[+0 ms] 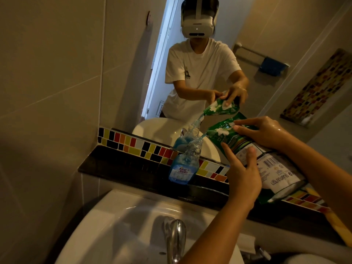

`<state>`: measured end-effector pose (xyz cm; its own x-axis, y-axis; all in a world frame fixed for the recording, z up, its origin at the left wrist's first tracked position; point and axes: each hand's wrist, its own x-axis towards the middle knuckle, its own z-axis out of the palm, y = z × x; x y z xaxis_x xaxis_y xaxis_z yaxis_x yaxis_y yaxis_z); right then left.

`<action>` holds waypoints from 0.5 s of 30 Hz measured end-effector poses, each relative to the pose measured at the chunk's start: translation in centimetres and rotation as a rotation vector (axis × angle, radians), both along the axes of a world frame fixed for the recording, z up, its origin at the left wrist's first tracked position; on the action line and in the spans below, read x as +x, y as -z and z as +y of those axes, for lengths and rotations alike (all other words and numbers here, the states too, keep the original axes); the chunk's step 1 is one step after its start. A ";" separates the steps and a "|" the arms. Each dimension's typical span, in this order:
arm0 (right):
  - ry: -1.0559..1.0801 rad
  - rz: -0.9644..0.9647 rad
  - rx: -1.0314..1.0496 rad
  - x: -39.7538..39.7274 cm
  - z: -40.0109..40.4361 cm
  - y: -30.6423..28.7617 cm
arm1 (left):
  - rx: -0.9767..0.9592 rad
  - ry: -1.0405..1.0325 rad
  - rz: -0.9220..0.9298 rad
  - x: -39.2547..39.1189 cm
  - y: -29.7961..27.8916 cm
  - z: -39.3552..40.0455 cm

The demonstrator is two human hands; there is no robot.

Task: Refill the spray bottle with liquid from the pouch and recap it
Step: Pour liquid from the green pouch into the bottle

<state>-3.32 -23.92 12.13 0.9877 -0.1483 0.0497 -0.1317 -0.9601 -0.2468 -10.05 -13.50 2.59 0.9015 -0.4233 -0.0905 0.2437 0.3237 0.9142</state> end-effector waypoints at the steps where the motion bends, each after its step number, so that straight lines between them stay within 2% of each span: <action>1: -0.001 0.005 0.003 0.0 0.0 0.0 | -0.001 0.000 0.000 0.0 0.0 0.0; 15: 0.003 0.014 -0.022 0.1 0.1 -0.1 | -0.022 -0.005 0.012 0.0 0.0 0.0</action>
